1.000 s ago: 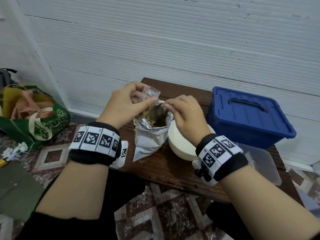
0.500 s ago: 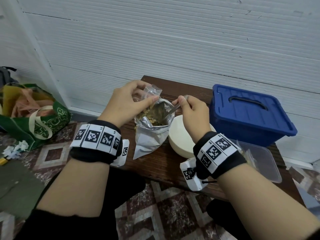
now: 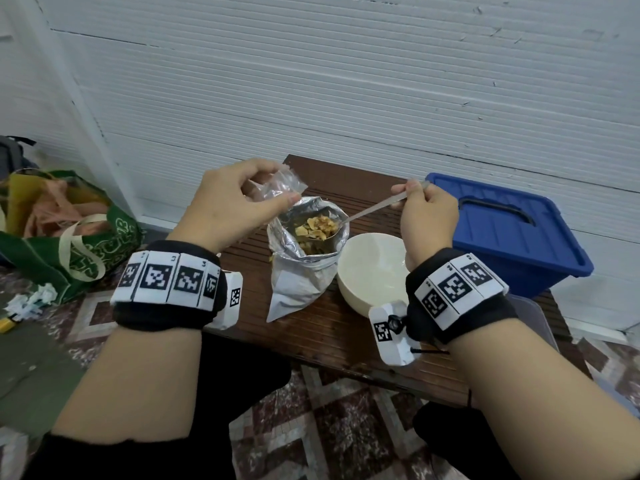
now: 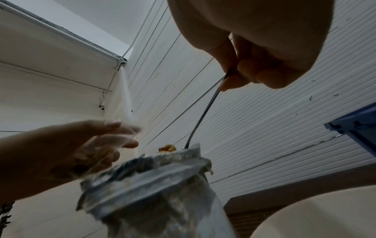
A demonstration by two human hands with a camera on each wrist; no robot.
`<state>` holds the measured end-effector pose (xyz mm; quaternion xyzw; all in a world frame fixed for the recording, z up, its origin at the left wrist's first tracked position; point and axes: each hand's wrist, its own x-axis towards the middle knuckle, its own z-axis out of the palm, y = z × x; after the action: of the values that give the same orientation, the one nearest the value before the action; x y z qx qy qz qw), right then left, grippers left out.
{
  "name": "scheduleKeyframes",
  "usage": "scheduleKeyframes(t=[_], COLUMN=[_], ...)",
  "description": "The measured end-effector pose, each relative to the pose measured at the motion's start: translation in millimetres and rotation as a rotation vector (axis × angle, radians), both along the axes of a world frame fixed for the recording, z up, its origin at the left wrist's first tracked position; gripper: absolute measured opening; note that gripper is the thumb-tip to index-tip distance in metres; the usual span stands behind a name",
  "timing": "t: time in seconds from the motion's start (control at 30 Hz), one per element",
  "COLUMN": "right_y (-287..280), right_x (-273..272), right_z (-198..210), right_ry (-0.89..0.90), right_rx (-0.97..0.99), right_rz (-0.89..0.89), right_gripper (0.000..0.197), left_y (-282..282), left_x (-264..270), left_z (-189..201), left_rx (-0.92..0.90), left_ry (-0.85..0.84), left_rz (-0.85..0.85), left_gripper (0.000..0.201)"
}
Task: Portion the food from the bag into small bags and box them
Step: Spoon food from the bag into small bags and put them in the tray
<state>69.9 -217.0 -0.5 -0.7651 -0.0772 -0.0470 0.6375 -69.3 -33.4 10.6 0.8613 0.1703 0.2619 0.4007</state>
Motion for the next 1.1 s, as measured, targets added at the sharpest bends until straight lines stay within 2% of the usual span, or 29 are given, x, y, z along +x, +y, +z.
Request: scheduleKeyframes(t=[0.27,0.6,0.77,0.97,1.1], right_y=[-4.1,14.3,19.3,19.0,15.1], right_x=[10.4,2.2,-0.4,-4.0,-9.6], right_z=[28.9,29.5,28.7,31.6,36.6], right_ry=[0.002,-0.001,-0.010,-0.155,-0.326], right_rx=[0.038,-0.062,-0.043,0.015,0.111], right_rz=[-0.069,0.062,0.113,0.171,0.245], right_gripper=[0.033,0.034,0.033,0.032,0.029], left_y=[-8.4,-15.3,-18.3,-20.5,-23.0], left_x=[3.3,14.9,19.3,23.1,23.2], left_z=[-1.5,-4.2,-6.5,-10.9,-11.2], left_rx=[0.054,0.125,0.133,0.090,0.002], left_ry=[0.165,0.265,0.271,0.218,0.142], left_rz=[-0.049,-0.102,-0.107,-0.091,-0.065], left_gripper=[0.039,0.046,0.040,0.041,0.035])
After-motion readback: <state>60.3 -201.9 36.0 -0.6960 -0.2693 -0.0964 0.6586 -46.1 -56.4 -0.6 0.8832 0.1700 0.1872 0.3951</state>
